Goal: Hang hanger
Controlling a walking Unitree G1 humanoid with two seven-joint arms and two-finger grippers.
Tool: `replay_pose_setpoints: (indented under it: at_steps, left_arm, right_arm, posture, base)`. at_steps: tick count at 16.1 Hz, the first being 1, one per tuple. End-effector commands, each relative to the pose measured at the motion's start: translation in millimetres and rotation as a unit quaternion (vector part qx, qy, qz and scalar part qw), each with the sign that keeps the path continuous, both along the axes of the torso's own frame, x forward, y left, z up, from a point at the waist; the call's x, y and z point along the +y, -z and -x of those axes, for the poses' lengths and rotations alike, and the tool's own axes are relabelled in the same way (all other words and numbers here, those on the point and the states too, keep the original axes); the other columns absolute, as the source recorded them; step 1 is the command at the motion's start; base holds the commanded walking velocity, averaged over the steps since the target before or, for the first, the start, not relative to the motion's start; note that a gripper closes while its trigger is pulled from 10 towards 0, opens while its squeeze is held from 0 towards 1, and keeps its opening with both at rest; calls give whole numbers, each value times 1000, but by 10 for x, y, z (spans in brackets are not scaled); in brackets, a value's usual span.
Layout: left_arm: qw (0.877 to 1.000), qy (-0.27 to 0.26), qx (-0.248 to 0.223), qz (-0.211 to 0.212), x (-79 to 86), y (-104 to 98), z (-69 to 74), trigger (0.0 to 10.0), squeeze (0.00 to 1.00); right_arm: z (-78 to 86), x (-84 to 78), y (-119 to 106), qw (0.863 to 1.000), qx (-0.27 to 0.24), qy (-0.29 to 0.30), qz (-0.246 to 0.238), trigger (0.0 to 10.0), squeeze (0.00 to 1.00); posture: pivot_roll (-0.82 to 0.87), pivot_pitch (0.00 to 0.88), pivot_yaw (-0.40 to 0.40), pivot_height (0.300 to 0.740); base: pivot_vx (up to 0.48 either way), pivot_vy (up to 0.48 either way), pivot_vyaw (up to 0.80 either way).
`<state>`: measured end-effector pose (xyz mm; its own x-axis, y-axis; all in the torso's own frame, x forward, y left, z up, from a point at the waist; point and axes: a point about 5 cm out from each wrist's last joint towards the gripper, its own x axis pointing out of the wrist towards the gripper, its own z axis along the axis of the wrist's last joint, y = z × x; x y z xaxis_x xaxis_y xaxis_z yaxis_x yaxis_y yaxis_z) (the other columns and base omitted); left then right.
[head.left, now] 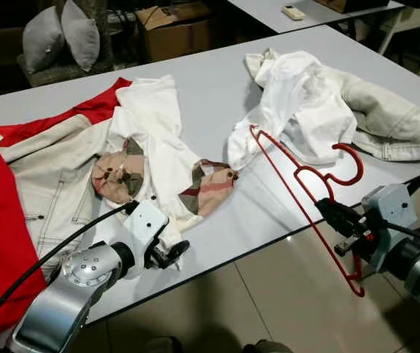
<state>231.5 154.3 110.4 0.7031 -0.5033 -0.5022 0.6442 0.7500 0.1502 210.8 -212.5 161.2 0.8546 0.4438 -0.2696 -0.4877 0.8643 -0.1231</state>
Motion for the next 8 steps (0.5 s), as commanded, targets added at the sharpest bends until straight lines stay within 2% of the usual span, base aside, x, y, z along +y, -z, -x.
replay_pose_setpoints:
  at_steps: [1,8]
  left_arm:
    - [1000,2,-3,-5,2,-9,-14,0,0]
    - [1000,-2,-1,6,-21,-8,-11,0,0]
  right_arm:
    - [19,-2,-72,1000,-17,3,1,10000,0]
    - [5,18,-72,1000,-24,3,3,10000,0]
  posture:
    - [-199,108,62,740]
    - [-195,104,51,740]
  base:
    - [0,0,0]
    - [0,0,0]
